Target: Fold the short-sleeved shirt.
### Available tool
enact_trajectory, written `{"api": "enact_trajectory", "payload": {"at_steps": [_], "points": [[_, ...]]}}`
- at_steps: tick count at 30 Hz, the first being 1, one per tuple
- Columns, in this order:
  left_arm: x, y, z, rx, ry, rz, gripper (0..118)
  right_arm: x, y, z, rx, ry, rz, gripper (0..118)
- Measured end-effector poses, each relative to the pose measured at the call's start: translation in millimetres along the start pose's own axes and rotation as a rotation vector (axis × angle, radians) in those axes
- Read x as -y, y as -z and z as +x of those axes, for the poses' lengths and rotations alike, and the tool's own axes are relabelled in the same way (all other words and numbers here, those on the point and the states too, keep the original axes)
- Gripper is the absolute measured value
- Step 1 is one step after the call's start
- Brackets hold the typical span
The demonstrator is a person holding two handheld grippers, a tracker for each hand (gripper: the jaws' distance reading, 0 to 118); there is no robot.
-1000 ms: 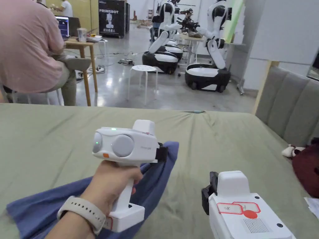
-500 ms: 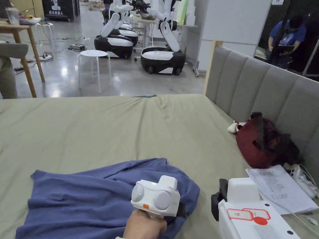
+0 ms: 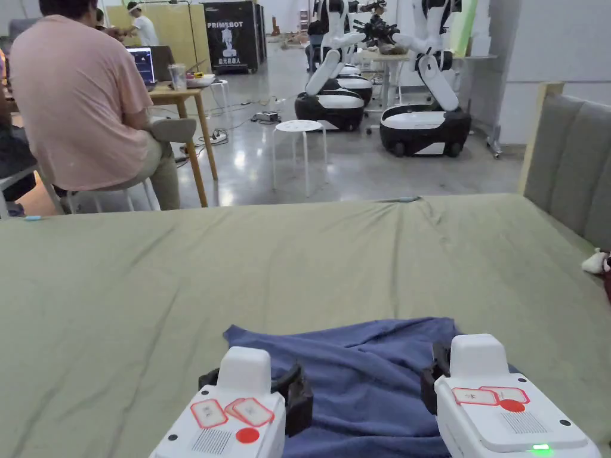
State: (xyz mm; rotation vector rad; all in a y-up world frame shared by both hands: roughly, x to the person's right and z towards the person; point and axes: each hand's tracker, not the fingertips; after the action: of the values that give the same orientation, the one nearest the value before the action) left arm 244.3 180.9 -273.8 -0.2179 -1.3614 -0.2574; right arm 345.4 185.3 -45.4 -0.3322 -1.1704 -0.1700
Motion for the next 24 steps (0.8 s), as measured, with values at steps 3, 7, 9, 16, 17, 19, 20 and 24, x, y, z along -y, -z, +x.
{"api": "enact_trajectory", "payload": {"at_steps": [3, 7, 9, 16, 17, 19, 20, 24], "points": [[32.5, -23.4, -25.0, -0.052, 0.098, -0.075, 0, 0.8, 0.2, -17.0, -0.027, -0.014, 0.004, 0], [37.0, -23.9, -42.0, -0.038, 0.045, -0.14, 0, 0.2, 1.3, -20.2, -0.039, -0.026, 0.002, 0], [28.6, -9.5, -48.4, -0.02, 0.041, -0.163, 0, 0.6, 3.4, -18.4, -0.039, -0.031, -0.007, 0], [-37.5, 124.2, -80.4, 0.035, -0.028, -0.392, 0, -0.1, 21.1, -11.8, -0.036, -0.036, -0.037, 0], [-43.2, 145.7, -84.3, 0.031, -0.027, -0.413, 0, -0.4, 24.7, -11.0, -0.038, -0.032, -0.046, 0], [-54.1, 203.2, -94.0, -0.003, -0.043, -0.516, 0, -0.8, 36.9, -10.8, -0.032, -0.033, -0.059, 0], [-56.5, 226.8, -96.8, -0.026, -0.021, -0.55, 0, -1.1, 41.5, -10.0, -0.031, -0.033, -0.063, 0], [-58.7, 308.3, -108.7, -0.088, -0.075, -0.685, 15, -0.2, 61.1, -1.5, -0.032, -0.01, -0.07, 0]]}}
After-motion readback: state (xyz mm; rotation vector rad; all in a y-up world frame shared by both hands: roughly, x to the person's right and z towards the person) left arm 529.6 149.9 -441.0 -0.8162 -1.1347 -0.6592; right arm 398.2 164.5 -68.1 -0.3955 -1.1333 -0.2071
